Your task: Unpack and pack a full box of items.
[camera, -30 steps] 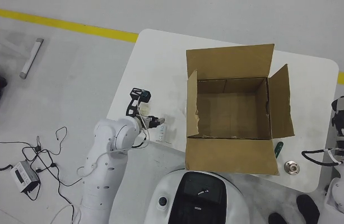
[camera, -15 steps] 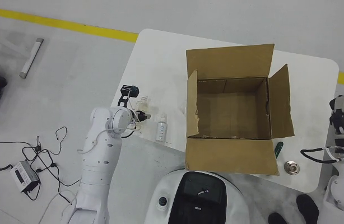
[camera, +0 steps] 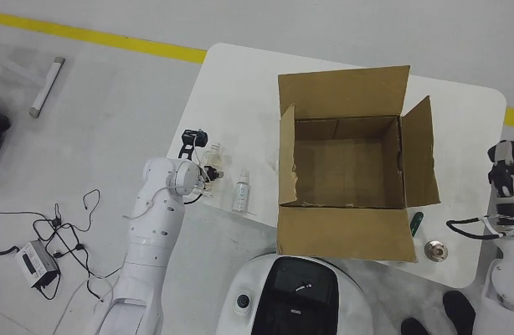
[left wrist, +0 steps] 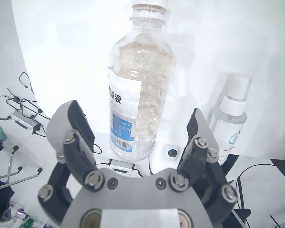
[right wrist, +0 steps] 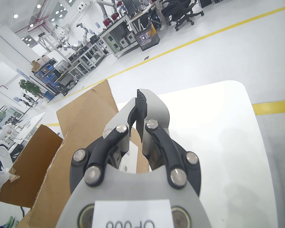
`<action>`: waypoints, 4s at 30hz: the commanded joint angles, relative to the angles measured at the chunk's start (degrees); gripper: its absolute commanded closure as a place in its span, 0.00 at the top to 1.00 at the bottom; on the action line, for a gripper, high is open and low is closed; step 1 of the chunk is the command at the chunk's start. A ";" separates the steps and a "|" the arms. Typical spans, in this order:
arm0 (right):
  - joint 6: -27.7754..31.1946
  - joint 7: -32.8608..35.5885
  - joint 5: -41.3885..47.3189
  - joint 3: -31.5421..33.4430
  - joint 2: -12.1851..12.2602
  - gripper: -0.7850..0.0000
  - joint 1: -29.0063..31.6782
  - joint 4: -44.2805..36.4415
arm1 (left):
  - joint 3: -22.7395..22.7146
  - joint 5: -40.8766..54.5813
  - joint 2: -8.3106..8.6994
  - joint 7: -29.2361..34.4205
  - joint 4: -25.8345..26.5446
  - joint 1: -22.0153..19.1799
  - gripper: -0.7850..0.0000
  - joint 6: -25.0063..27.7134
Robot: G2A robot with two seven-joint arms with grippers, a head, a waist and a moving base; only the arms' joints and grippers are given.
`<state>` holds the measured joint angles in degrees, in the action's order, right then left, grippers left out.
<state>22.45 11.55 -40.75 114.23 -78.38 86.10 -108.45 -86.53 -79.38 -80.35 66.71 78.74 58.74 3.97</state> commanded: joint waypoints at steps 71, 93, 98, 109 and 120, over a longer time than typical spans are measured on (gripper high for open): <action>-4.90 -4.11 -1.16 -5.08 3.09 0.00 2.93 -0.20 | -5.28 42.06 2.56 5.89 39.59 -2.74 0.00 -6.78; -6.26 -5.53 -1.12 -4.49 3.68 0.00 4.39 -0.90 | 15.35 65.66 1.70 2.89 25.58 -9.82 0.00 -8.24; -6.47 -5.66 -0.82 -4.29 3.81 0.00 4.56 -0.99 | 15.35 65.66 1.70 2.89 25.58 -9.82 0.00 -8.24; -6.53 -5.71 -0.81 -4.24 4.06 0.00 5.53 -1.06 | 19.59 65.10 1.48 -0.66 24.26 -10.33 0.00 -7.10; -7.00 -6.30 -0.50 -4.05 4.28 0.00 5.79 -1.05 | 29.17 58.23 0.64 -1.73 16.47 -16.42 0.00 -15.80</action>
<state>15.52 5.34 -41.33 110.19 -74.12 91.82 -109.51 -57.81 -20.50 -79.71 64.69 95.83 42.61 -10.44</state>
